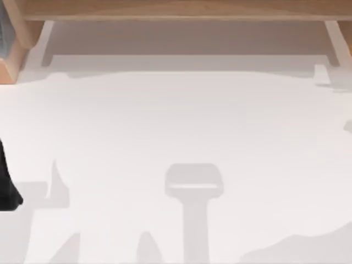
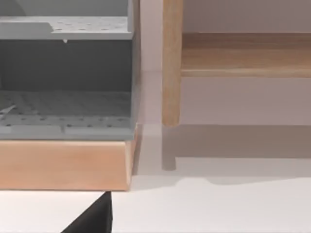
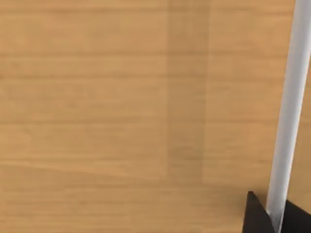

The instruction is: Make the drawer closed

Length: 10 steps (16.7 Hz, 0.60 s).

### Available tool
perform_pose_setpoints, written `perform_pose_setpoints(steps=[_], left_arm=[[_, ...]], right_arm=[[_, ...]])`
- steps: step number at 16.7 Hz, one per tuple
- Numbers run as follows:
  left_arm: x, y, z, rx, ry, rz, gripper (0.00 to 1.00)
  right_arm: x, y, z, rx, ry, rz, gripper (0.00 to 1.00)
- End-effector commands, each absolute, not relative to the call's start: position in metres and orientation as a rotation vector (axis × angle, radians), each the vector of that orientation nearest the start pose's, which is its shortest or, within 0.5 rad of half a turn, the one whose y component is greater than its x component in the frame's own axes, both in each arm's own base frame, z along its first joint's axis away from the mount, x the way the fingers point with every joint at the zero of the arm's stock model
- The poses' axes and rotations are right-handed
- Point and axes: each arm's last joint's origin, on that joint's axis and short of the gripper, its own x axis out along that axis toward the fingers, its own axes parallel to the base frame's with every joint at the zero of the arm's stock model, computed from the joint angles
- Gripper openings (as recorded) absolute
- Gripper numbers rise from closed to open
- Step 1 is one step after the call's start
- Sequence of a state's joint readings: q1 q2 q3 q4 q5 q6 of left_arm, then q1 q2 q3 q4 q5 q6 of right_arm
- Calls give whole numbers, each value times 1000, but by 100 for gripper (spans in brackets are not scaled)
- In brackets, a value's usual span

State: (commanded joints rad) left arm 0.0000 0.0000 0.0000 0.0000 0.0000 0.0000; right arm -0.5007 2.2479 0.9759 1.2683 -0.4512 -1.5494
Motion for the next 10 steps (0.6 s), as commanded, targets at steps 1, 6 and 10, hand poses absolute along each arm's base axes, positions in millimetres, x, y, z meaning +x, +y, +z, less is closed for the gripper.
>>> perform_pose_setpoints(steps=[1,6,10], left_arm=[[106,-1,160,0,0,0,100],[106,-1,160,0,0,0,100],[106,-1,160,0,0,0,100]], right_arm=[[376,-184,87,-1558,26,-11,0],[414,-187,87,-1556,25,-15,0],[435,-185,88,-1559,25,-12,0]])
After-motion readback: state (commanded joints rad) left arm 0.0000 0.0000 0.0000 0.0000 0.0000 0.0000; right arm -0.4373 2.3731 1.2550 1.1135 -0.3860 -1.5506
